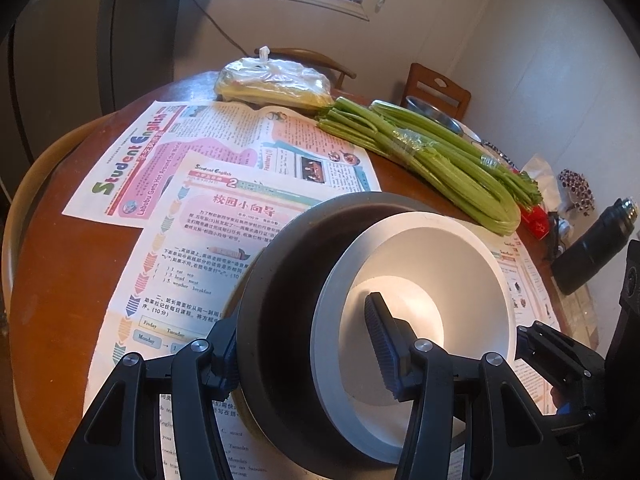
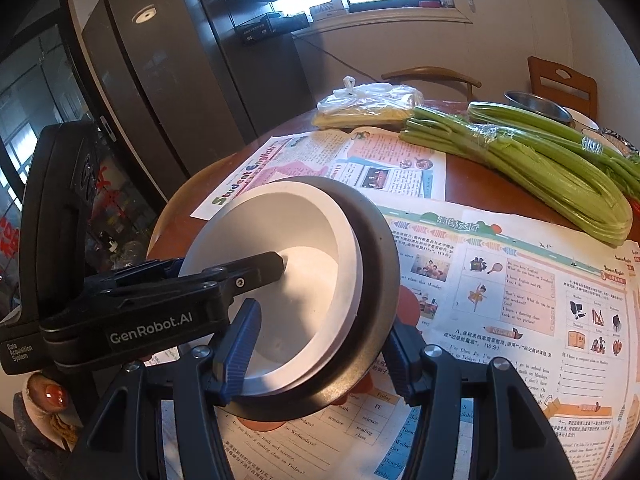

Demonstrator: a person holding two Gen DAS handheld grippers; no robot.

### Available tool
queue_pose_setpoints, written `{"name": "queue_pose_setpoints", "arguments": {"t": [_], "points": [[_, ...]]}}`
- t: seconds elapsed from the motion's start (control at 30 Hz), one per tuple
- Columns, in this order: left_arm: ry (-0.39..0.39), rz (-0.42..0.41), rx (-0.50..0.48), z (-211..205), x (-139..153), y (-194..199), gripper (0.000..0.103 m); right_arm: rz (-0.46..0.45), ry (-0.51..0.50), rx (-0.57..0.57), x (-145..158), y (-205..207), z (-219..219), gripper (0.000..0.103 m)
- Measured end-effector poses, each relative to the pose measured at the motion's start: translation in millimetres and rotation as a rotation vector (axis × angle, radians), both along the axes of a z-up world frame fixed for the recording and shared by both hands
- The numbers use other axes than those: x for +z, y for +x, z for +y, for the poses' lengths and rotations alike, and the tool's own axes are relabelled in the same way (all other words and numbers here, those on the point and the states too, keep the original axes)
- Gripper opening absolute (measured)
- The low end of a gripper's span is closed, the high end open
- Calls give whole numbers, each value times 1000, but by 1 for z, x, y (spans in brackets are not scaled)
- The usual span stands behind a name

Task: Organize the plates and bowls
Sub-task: 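Lower the bowl stack onto the steel pan atop the plates with the left tool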

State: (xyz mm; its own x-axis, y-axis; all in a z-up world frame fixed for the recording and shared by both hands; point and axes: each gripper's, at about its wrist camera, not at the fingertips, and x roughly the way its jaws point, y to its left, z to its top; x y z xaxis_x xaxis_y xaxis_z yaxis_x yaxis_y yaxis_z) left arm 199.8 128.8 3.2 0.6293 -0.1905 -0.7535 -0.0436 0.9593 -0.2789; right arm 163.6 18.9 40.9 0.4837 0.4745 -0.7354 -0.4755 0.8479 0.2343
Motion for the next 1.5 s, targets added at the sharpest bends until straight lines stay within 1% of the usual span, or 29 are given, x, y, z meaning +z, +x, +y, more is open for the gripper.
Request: {"name": "queue_pose_setpoints", "arguments": {"t": [0.37, 0.53, 0.83, 1.07, 1.23, 1.4, 1.5], "points": [[6, 2, -4, -1, -5, 2, 56, 17, -18, -6, -6, 1, 3, 58], [27, -1, -8, -2, -6, 1, 56, 20, -25, -13, -9, -1, 5, 58], [23, -2, -15, -3, -6, 0, 56, 30, -41, -22, -15, 2, 6, 58], [20, -7, -23, -3, -6, -1, 56, 17, -60, -33, -17, 2, 8, 58], [17, -26, -24, 0, -1, -6, 57, 5, -89, -33, -18, 1, 11, 58], [42, -49, -6, 3, 5, -12, 57, 4, -98, -40, -18, 3, 11, 58], [39, -57, -2, 5, 8, -15, 57, 11, -105, -44, -19, 4, 10, 58]]}}
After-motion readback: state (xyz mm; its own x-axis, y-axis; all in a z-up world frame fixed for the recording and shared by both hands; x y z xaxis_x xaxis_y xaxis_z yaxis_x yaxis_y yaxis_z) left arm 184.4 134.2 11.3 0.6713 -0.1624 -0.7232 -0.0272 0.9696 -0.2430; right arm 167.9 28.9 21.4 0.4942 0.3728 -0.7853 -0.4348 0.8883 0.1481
